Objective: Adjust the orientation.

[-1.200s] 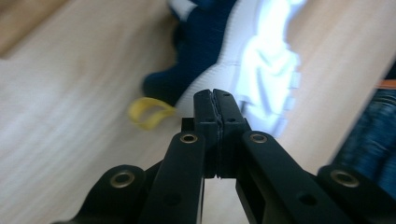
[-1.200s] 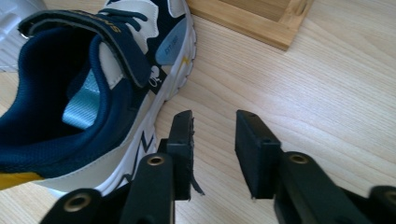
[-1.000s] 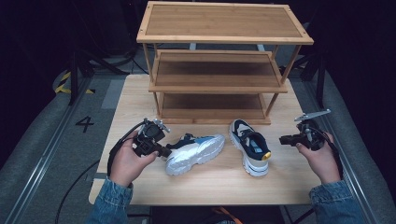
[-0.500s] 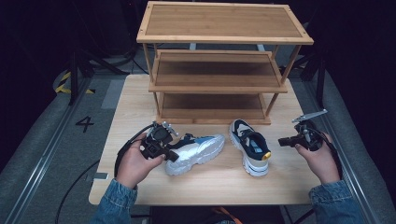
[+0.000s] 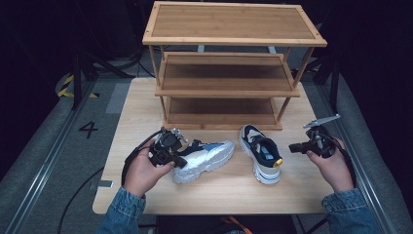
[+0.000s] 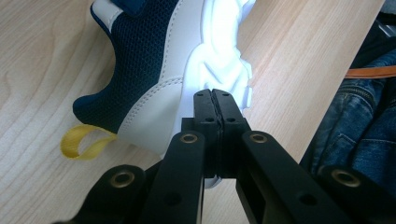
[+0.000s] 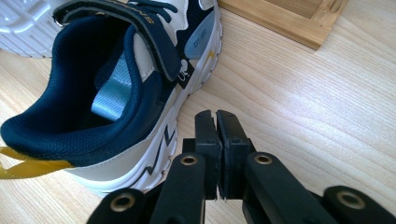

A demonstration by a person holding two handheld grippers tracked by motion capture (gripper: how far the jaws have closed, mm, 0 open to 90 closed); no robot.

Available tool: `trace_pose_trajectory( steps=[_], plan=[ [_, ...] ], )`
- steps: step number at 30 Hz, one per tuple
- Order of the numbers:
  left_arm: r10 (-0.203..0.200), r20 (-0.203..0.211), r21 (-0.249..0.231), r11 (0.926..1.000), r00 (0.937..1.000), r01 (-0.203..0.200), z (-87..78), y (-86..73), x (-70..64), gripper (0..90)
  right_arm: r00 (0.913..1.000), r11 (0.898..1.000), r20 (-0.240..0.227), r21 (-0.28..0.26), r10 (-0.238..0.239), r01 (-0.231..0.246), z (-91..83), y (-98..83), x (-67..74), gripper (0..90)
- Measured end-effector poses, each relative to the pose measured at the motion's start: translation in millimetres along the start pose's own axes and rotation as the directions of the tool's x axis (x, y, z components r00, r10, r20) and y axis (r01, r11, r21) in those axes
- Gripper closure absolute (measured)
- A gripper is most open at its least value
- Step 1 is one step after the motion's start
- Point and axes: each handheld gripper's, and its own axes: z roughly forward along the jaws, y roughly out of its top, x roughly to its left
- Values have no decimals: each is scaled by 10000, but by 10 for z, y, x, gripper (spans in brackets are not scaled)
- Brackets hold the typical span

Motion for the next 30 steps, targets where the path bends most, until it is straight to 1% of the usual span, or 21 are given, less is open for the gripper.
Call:
trace_pose_trajectory(
  steps=[2,3,4,6,7,8,10,11,12,14,15,16,17,20,21,22,23,25,26,29,30],
  plan=[
    [35,216,-47,10000,9998,-34,4,-2,-12,899,10000,10000,24,29,-29,29,0,2,7,888],
    [72,223,35,10000,9997,-73,-1,1,-24,899,10000,10000,12,32,-18,18,-1,3,12,887],
    [53,252,19,10000,9997,-54,3,-2,-41,899,10000,10000,2,29,-21,21,-2,5,16,885],
    [175,390,213,9996,9991,-183,1,11,-75,898,10000,10000,-7,-2,-68,68,-5,8,19,883],
    [285,542,140,9995,9981,-293,15,17,-90,898,10000,10000,-8,0,-80,80,-7,9,21,882],
    [361,700,269,9989,9969,-381,19,25,-107,897,10000,10000,-10,-1,-86,86,-8,10,22,880],
    [531,947,358,9977,9941,-567,35,40,-139,895,10000,10000,-14,-30,-79,79,-8,10,21,875],
    [543,1057,458,9972,9929,-594,39,44,-149,895,10000,10000,-25,-30,-72,72,-7,10,21,872],
    [556,1149,403,9974,9918,-605,51,41,-158,894,10000,10000,-31,-7,-80,80,-5,10,20,870],
    [651,1321,543,9959,9891,-728,61,48,-178,892,9999,10000,-37,14,-94,94,2,10,21,867],
    [729,1441,517,9954,9869,-811,73,49,-192,885,9999,10000,-45,18,-91,91,4,10,20,867],
    [806,1554,577,9942,9846,-905,75,59,-211,847,10000,10000,-43,16,-90,90,4,10,20,865],
    [870,1536,659,9930,9843,-981,80,66,-233,828,9999,10000,-36,4,-94,94,4,11,21,860],
    [1046,1417,938,9885,9844,-1186,91,92,-305,798,10000,9999,-8,-79,-67,67,-8,13,21,853],
    [1080,1557,1071,9863,9819,-1255,111,101,-328,795,10000,9999,15,-99,-27,27,-13,12,19,851],
    [1080,1557,1071,9863,9819,-1255,111,101,-328,794,10000,9999,15,-99,-27,27,-13,12,19,851],
    [1177,1889,1237,9820,9749,-1425,163,113,-359,795,10000,9999,-5,-130,5,-5,-19,10,13,847],
    [1231,2116,1464,9768,9696,-1560,199,128,-384,797,10000,9999,7,-156,20,-19,-22,8,10,843],
    [1308,2163,1490,9750,9675,-1650,213,136,-401,796,10000,9999,13,-167,14,-14,-27,8,8,842],
    [1473,2024,1482,9726,9682,-1789,219,152,-486,745,10000,9998,26,-209,36,-35,-39,6,5,841],
    [1547,2162,1526,9699,9640,-1899,219,158,-518,747,10000,9998,15,-201,39,-38,-40,6,4,840]
  ],
)
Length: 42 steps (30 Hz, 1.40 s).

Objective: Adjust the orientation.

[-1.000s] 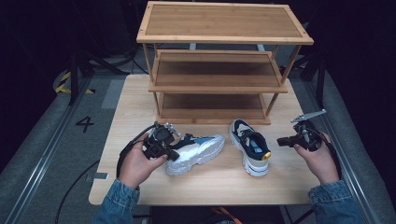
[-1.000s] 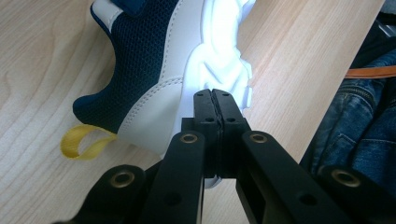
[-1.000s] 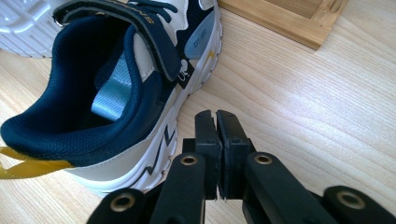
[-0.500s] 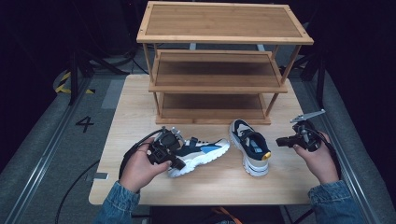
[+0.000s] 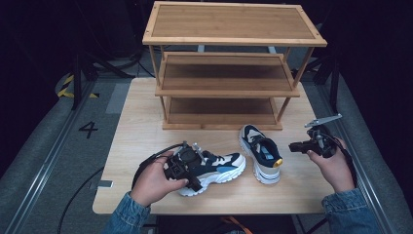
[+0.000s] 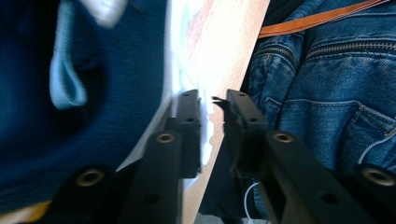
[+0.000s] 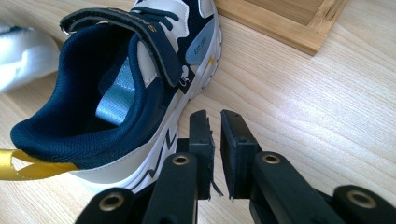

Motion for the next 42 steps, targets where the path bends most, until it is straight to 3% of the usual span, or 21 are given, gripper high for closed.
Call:
trace_pose_trajectory(
  steps=[2,3,4,5,7,8,10,12,15,21,26,29,34,35,37,40,42],
  plan=[
    [160,101,107,9998,9998,-161,2,14,-39,730,10000,10000,-6,-12,-11,11,4,-1,-2,838],
    [561,337,37,9984,9979,-563,8,44,-121,731,10000,10000,-19,-11,-3,3,6,-1,-3,838],
    [561,337,37,9984,9979,-563,8,44,-121,717,10000,10000,-19,-11,-3,3,6,-1,-3,838],
    [822,593,-259,9964,9949,-808,-18,76,-198,732,10000,10000,-21,-23,-13,13,7,-1,-4,834],
    [856,432,-346,9958,9954,-842,-29,81,-220,698,10000,10000,-28,-21,-14,14,6,-1,-2,834],
    [817,52,-511,9954,9966,-814,-71,89,-239,681,10000,10000,-44,0,-37,37,1,-3,3,830],
    [775,-86,-608,9951,9970,-779,-106,88,-232,666,10000,10000,-19,-11,-30,30,0,-5,5,828],
    [447,-482,-1341,9897,9978,-508,-161,69,-188,629,10000,10000,-16,-44,-22,22,-10,-19,3,819],
    [91,-946,-1626,9864,9955,-245,-203,66,-128,580,10000,10000,19,-48,28,-27,-24,-38,-4,810],
    [-396,-1332,-1797,9836,9903,151,-142,97,5,521,9998,9999,139,-20,129,-128,-35,-85,-18,783],
    [-641,-1946,-1530,9876,9788,342,-46,135,118,485,9996,9999,243,-15,152,-151,-52,-125,-17,749],
    [-677,-1775,-1333,9901,9818,442,27,154,168,503,9994,9998,294,-45,184,-183,-70,-152,-23,730],
    [-749,-2096,-1104,9925,9749,525,114,183,233,556,9990,9997,361,-44,253,-252,-82,-186,-37,726],
    [-648,-1895,-1134,9926,9797,437,126,188,249,598,9990,9997,367,-48,253,-251,-85,-190,-39,726],
    [-552,-1737,-1206,9921,9832,344,126,189,245,683,9988,9996,402,-94,282,-278,-90,-199,-40,726],
    [-410,-1838,-1078,9939,9821,214,118,196,234,720,9988,9996,422,-78,266,-263,-98,-204,-45,724],
    [-351,-2058,-999,9949,9780,147,105,195,215,742,9986,9996,445,-97,281,-277,-99,-207,-46,726]
  ],
)
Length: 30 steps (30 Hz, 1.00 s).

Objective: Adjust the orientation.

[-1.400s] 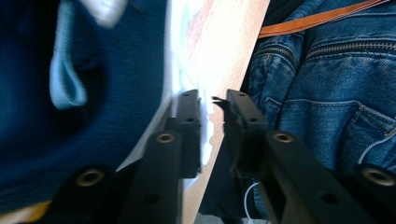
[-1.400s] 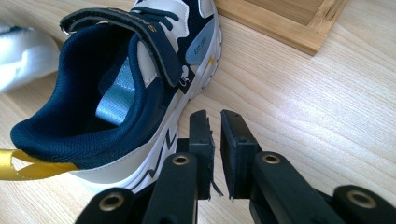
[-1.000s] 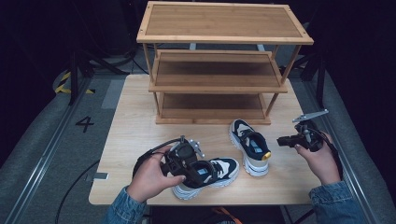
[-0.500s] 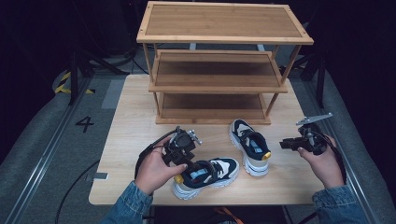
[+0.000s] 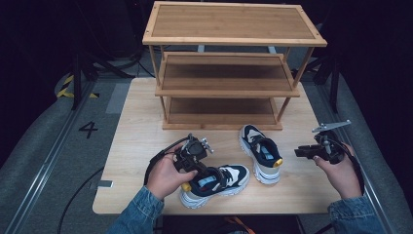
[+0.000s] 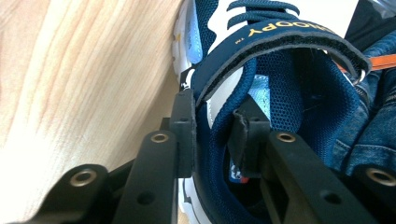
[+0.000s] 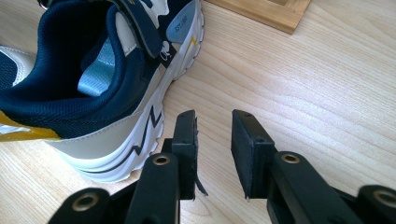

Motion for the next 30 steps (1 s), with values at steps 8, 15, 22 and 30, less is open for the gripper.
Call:
trace_pose_trajectory(
  steps=[8,15,22,30],
  plan=[
    [-431,-786,-331,9986,9960,406,-87,-50,87,757,10000,10000,14,14,-15,15,6,-3,-3,729],
    [-1251,-1060,-860,9895,9865,1162,-148,-107,300,757,10000,10000,57,73,3,-4,10,-25,-5,731],
    [-2106,-1327,-1439,9709,9685,1914,-201,-173,499,756,9998,9998,148,124,120,-122,5,-79,-21,731],
    [-2842,-1010,-1895,9463,9534,2619,-138,-238,662,751,9996,9998,240,122,180,-183,-22,-111,-33,728]
  ],
)
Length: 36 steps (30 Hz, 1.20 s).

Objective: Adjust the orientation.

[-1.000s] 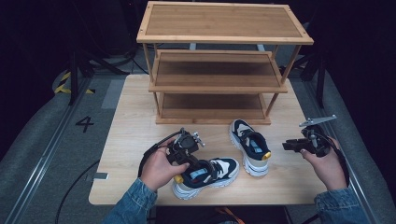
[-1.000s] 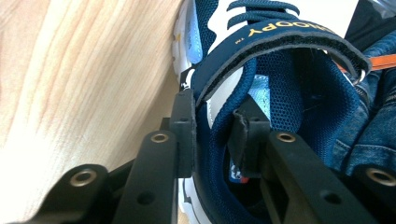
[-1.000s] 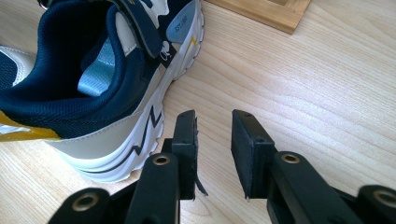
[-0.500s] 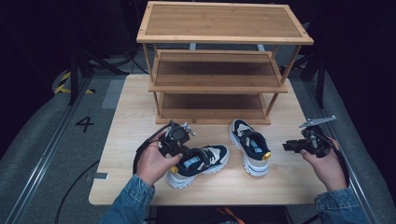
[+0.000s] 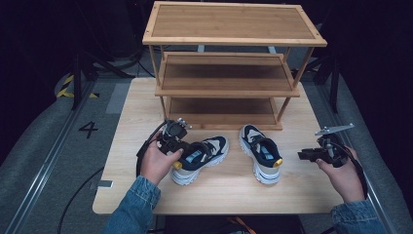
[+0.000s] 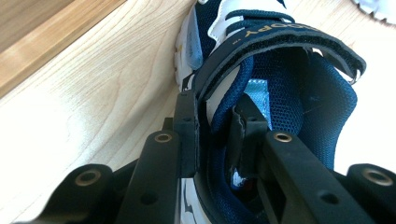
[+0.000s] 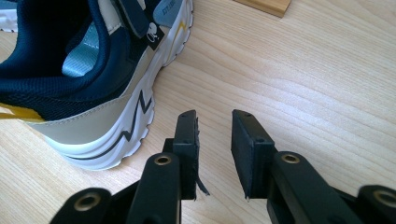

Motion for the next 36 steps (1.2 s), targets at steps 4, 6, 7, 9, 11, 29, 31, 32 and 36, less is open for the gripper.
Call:
trace_pose_trajectory(
  steps=[4,6,7,9,11,29,31,32,36],
  plan=[
    [-242,422,-107,9996,9988,247,-50,-43,54,684,10000,10000,-2,3,-62,62,23,17,9,721],
    [-290,423,-266,9992,9987,301,-102,-65,65,632,10000,10000,-23,22,-77,77,37,28,14,718],
    [-322,351,-328,9989,9989,333,-140,-78,66,615,9999,9999,-39,30,-100,100,39,33,13,718],
    [-344,202,-520,9980,9992,354,-240,-118,65,576,9999,9999,-55,4,-106,106,44,51,15,716],
    [-222,-69,-422,9989,9997,218,-347,-176,76,552,9998,9999,-80,-20,-162,162,49,77,16,713],
    [-571,-37,1440,9879,9984,570,-206,-500,231,590,9983,9987,-295,-79,-501,499,153,255,58,711],
    [-430,5,1488,9880,9991,425,-192,-477,173,590,9981,9986,-316,-89,-521,518,154,262,67,711],
    [-395,-175,1533,9873,9991,418,-186,-466,140,627,9980,9985,-326,-80,-538,535,156,265,70,711],
    [-93,15,1752,9845,10000,89,-162,-428,58,649,9981,9986,-312,-71,-535,533,157,260,69,710]
  ],
)
